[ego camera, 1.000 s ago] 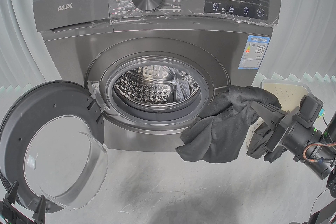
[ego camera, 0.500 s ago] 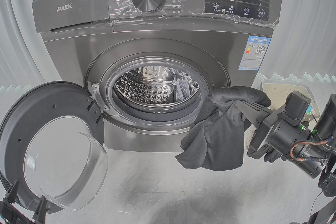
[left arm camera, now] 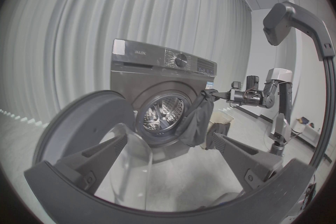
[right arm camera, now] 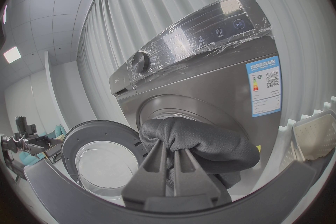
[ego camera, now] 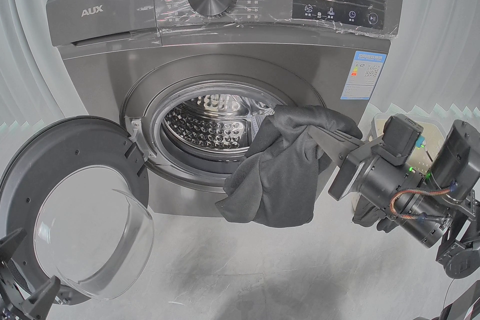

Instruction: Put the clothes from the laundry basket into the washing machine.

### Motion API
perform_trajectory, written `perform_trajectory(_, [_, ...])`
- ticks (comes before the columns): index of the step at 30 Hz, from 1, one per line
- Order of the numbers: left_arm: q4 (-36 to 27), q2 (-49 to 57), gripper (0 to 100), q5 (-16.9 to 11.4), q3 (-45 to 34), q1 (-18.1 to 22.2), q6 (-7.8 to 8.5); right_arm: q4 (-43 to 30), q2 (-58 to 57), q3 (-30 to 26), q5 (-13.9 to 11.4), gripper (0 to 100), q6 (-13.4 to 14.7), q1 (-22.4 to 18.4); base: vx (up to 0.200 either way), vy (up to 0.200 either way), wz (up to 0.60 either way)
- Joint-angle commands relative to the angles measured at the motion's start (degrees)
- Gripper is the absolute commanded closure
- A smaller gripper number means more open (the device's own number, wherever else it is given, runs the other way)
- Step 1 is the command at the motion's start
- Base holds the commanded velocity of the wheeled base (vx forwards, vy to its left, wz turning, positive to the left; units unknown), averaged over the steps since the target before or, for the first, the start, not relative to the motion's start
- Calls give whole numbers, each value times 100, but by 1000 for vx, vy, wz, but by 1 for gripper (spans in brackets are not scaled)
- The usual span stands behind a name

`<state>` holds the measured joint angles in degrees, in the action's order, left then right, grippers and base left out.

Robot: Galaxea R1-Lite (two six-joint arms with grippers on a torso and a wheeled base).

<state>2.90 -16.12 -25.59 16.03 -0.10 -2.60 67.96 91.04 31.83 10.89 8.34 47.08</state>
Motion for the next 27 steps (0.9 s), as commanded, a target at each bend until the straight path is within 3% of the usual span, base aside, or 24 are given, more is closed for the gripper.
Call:
perform_trajectory(1, [1301,-2414,0,-860,-285,-280,110,130,546,482,-95,100,1,100,0,0,0])
perform_trajectory(5, [1907,-3134,0,-763,-214,-922,128,138,793,667,-87,100,1,91,0,0,0])
perform_trajectory(8, [2039,-3618,0,-482,-39,-1370,128,156,968,816,-52,100,1,91,0,0,0])
perform_trajectory(12, [2347,-4514,0,238,374,-2196,58,297,1188,1009,-16,100,1,100,0,0,0])
perform_trajectory(18, [3366,-5806,0,423,568,-2601,66,349,1250,1071,28,100,45,100,0,0,0])
perform_trajectory(27, [3981,-6887,0,423,823,-2732,58,349,1232,1036,80,100,80,179,0,0,0])
